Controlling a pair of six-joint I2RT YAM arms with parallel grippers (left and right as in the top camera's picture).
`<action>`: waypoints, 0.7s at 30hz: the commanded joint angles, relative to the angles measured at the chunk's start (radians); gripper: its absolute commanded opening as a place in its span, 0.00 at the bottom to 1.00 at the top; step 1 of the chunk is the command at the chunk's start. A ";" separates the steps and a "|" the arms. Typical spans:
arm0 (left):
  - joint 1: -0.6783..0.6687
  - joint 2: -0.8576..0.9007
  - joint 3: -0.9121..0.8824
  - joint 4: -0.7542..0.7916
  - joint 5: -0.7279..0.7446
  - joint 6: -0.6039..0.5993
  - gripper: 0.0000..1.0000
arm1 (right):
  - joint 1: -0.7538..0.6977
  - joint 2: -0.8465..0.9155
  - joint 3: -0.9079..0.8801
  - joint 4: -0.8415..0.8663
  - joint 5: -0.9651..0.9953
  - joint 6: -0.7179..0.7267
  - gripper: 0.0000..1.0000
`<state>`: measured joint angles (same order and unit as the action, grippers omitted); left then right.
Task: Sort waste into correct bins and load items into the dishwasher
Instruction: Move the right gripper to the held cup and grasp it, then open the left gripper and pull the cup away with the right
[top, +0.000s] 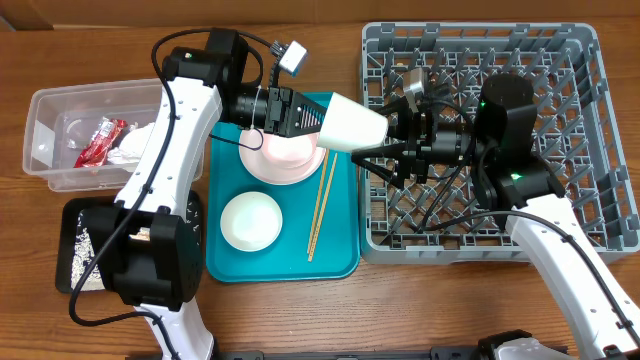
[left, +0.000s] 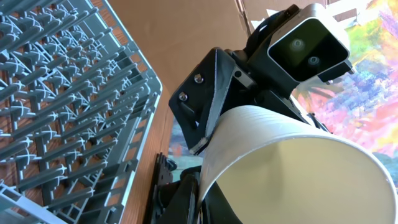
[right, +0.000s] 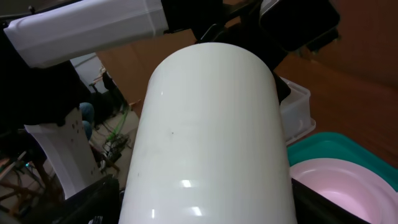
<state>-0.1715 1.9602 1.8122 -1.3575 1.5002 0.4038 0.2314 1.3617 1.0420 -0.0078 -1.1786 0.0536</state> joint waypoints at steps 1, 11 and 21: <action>-0.005 0.010 -0.006 0.005 -0.015 0.031 0.04 | 0.009 -0.003 0.024 0.018 -0.019 -0.004 0.81; -0.005 0.010 -0.006 0.009 -0.016 0.031 0.04 | 0.009 -0.003 0.024 0.023 -0.019 -0.002 0.77; -0.005 0.010 -0.006 0.018 -0.018 0.030 0.18 | 0.009 -0.003 0.024 0.023 -0.019 -0.002 0.60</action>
<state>-0.1719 1.9602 1.8122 -1.3449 1.4982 0.4187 0.2306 1.3628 1.0420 0.0032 -1.1618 0.0563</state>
